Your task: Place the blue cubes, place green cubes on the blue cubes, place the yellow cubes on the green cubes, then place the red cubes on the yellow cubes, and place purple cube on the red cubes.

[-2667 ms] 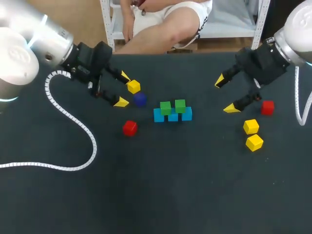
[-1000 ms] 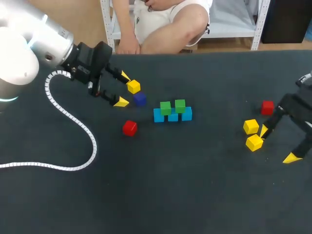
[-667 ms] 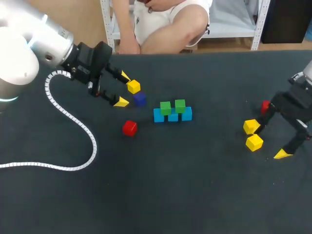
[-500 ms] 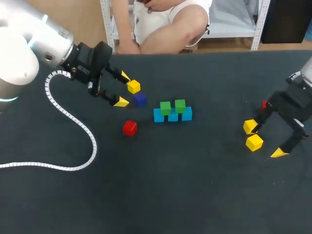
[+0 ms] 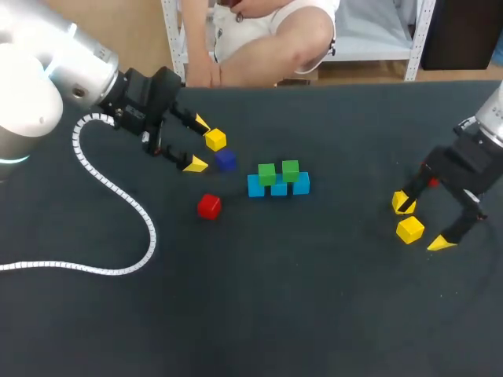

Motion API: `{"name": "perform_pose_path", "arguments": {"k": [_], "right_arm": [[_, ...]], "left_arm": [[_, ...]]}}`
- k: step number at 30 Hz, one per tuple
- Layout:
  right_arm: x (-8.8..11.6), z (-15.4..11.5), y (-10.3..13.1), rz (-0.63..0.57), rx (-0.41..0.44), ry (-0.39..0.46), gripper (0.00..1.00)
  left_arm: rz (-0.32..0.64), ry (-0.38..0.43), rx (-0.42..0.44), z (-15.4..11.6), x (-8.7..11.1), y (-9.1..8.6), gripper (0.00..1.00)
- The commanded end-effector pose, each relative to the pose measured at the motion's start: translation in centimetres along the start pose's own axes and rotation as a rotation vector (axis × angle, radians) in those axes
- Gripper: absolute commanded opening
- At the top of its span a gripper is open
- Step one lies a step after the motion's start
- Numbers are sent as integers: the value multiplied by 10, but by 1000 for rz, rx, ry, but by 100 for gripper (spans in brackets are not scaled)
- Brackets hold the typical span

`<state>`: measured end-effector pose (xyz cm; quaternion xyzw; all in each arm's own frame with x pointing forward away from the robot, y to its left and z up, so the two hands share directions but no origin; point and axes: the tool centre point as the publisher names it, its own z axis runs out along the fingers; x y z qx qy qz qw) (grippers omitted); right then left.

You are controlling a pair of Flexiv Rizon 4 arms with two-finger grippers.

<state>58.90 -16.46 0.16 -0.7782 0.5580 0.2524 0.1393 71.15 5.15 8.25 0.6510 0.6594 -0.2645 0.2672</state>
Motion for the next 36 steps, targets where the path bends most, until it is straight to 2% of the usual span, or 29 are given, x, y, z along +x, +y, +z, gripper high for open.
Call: {"name": "perform_pose_path", "arguments": {"k": [1, 8, 9, 10, 11, 14, 17, 18, 20, 21, 27, 28, 29, 31, 34, 36], "right_arm": [[0, 6, -2, 5, -3, 9, 100], [2, 5, -2, 26, 21, 8, 100], [3, 4, -1, 34, 29, 11, 98], [4, 3, -1, 39, 35, 11, 77], [6, 2, -1, 48, 40, 9, 68], [9, 0, 1, 60, 45, 11, 75], [10, 0, 2, 69, 52, 8, 75], [9, 0, 1, 68, 54, 1, 78], [7, 0, 1, 66, 54, -2, 90], [6, 0, 1, 60, 52, -4, 100], [3, 1, -1, 47, 46, -2, 100], [2, 1, -1, 45, 44, -3, 94], [2, 1, -1, 44, 44, -3, 80], [1, 1, -1, 42, 42, -5, 61], [0, 2, -2, 39, 42, -6, 50], [-1, 3, -2, 37, 42, -6, 50]], "left_arm": [[0, 1, 5, 0, 0, 2, 100], [0, 1, 5, 0, 0, 2, 100], [0, 1, 5, 0, 0, 2, 100], [0, 1, 5, 0, 0, 2, 100], [0, 1, 5, 0, 0, 2, 100], [0, 1, 5, 0, 0, 2, 100], [0, 1, 5, 0, 0, 2, 100], [0, 1, 5, 0, 0, 2, 100], [0, 1, 5, 0, 0, 2, 100], [0, 1, 5, 0, 0, 2, 100], [0, 1, 5, 0, 0, 2, 100], [0, 1, 5, 0, 0, 2, 100], [0, 1, 5, 0, 0, 2, 100], [0, 1, 5, 0, 0, 2, 100], [0, 1, 5, 0, 0, 2, 100], [0, 1, 5, 0, 0, 2, 100]]}}
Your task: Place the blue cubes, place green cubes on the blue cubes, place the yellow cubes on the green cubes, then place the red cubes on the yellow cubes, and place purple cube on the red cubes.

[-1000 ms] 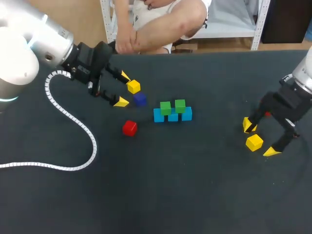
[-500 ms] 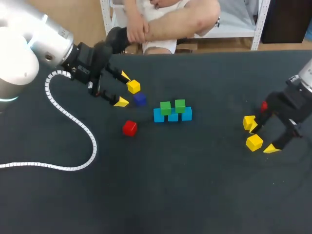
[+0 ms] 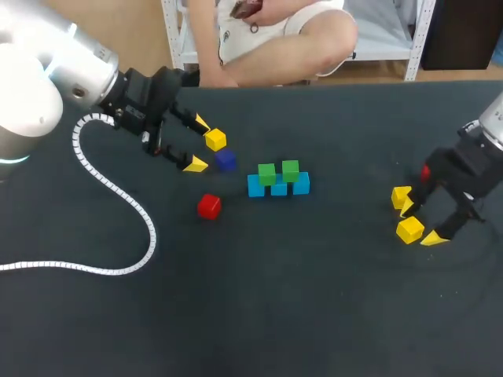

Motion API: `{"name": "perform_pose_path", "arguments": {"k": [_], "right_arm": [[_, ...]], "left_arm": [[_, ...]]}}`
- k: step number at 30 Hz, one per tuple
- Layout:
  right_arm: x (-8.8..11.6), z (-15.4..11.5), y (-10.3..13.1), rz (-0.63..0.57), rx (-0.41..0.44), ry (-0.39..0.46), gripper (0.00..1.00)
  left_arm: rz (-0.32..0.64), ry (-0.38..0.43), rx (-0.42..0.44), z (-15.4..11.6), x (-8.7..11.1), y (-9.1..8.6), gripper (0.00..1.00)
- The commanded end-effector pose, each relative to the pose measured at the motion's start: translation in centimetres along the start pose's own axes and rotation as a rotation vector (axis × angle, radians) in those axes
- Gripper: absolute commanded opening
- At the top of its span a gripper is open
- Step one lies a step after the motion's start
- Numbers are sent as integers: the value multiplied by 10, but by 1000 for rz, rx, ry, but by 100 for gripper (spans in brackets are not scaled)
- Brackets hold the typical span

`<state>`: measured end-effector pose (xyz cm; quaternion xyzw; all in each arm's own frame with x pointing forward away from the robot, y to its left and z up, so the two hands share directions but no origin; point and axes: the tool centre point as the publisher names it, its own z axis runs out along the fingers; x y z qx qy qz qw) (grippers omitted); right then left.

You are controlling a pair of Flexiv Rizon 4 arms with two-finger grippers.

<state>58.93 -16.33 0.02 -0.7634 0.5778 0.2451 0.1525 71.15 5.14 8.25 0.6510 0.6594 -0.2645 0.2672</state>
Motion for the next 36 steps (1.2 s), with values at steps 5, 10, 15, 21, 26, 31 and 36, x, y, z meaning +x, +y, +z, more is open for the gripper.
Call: {"name": "perform_pose_path", "arguments": {"k": [5, 10, 15, 21, 26, 31, 36], "right_arm": [[-2, 2, -1, -6, -3, -1, 49], [-3, 3, -1, -11, -5, 0, 16], [-14, -2, -1, 22, 25, -3, 0], [-31, -17, -8, 101, 68, -57, 0], [-52, -27, -12, 85, 104, -68, 0], [-67, -33, -25, 208, 119, -57, 0], [-88, -34, -34, 199, 142, -65, 0]], "left_arm": [[0, 1, 5, 0, 0, 2, 100], [0, 1, 5, 0, 0, 2, 100], [0, 1, 5, 0, 0, 2, 100], [0, 1, 5, 0, 0, 2, 100], [0, 1, 5, 0, 0, 2, 100], [0, 1, 5, 0, 0, 2, 100], [0, 1, 5, 0, 0, 2, 100]]}}
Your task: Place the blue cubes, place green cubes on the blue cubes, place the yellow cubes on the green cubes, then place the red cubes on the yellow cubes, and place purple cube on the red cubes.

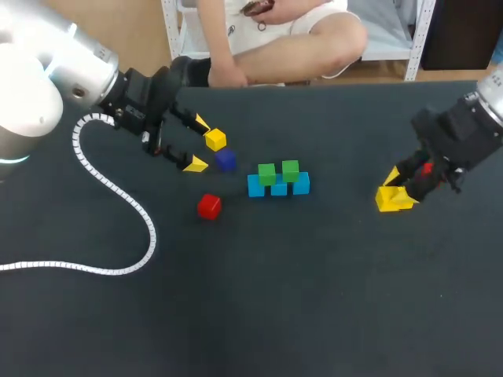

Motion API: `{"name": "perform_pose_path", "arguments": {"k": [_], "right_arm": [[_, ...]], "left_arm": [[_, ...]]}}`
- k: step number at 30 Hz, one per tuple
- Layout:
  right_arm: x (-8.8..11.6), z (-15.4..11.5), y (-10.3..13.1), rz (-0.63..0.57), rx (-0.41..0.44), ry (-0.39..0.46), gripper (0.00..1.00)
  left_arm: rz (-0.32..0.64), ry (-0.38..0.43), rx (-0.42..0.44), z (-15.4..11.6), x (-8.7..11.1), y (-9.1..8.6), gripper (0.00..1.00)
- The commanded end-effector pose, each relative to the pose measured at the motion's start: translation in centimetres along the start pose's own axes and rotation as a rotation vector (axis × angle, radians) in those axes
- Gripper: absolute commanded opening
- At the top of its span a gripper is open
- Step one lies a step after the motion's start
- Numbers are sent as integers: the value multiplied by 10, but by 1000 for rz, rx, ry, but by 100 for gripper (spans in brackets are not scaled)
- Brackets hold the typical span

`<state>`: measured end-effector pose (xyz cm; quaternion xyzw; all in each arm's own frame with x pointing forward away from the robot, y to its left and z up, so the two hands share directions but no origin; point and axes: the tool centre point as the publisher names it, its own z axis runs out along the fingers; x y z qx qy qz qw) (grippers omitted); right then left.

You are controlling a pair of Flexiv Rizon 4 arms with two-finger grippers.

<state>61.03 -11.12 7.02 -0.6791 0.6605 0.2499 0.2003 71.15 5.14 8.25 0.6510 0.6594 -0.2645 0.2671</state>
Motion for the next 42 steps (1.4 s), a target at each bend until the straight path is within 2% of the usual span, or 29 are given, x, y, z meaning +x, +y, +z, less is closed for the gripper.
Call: {"name": "perform_pose_path", "arguments": {"k": [1, 8, 29, 37, 42], "right_arm": [[-15, 3, -1, -12, 10, 10, 0], [-40, 7, -8, -42, 27, 2, 0], [-40, 7, -8, -42, 27, 2, 0], [-97, 20, -21, -117, 9, 5, 0], [-122, 33, -28, -161, -15, 19, 0]], "left_arm": [[0, 1, 5, 0, 0, 2, 100], [0, 1, 5, 0, 0, 2, 100], [0, 1, 5, 0, 0, 2, 100], [0, 1, 5, 0, 0, 2, 100], [0, 1, 5, 0, 0, 2, 100]]}}
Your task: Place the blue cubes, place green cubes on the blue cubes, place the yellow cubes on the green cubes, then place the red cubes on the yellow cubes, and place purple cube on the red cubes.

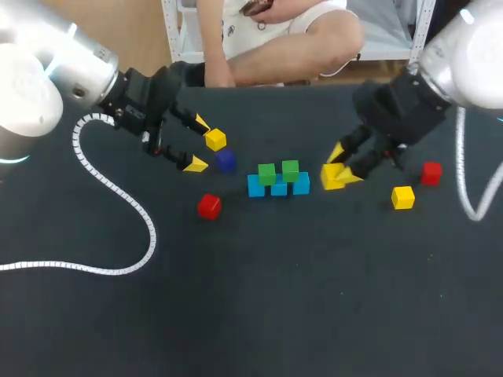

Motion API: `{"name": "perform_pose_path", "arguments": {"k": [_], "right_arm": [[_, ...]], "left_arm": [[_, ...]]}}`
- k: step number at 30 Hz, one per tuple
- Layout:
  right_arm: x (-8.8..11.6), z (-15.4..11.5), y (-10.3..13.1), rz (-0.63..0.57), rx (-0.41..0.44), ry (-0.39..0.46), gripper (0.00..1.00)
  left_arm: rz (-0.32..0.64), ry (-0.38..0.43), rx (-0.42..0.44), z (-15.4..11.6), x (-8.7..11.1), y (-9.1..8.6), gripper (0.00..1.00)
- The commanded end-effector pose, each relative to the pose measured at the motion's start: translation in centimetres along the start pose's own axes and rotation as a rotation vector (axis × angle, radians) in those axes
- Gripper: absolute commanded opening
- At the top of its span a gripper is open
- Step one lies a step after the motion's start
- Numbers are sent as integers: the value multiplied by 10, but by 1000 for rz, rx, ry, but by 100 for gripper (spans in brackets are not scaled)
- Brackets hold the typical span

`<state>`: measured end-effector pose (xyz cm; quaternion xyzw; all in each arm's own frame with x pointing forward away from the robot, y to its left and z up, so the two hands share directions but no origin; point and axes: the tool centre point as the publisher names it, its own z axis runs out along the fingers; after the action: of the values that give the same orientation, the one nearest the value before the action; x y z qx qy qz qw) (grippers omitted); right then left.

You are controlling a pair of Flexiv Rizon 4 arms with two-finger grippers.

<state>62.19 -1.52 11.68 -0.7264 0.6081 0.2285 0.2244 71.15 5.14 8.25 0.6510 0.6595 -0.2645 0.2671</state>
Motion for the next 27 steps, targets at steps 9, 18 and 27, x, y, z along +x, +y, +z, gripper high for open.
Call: {"name": "perform_pose_path", "arguments": {"k": [9, 18, 27], "right_arm": [[-24, 33, -37, 16, -58, 28, 0], [-39, 44, -37, 38, -49, 26, 0], [-39, 44, -37, 38, -49, 26, 0]], "left_arm": [[0, 1, 5, 0, 0, 2, 100], [0, 1, 5, 0, 0, 2, 100], [0, 1, 5, 0, 0, 2, 100]]}}
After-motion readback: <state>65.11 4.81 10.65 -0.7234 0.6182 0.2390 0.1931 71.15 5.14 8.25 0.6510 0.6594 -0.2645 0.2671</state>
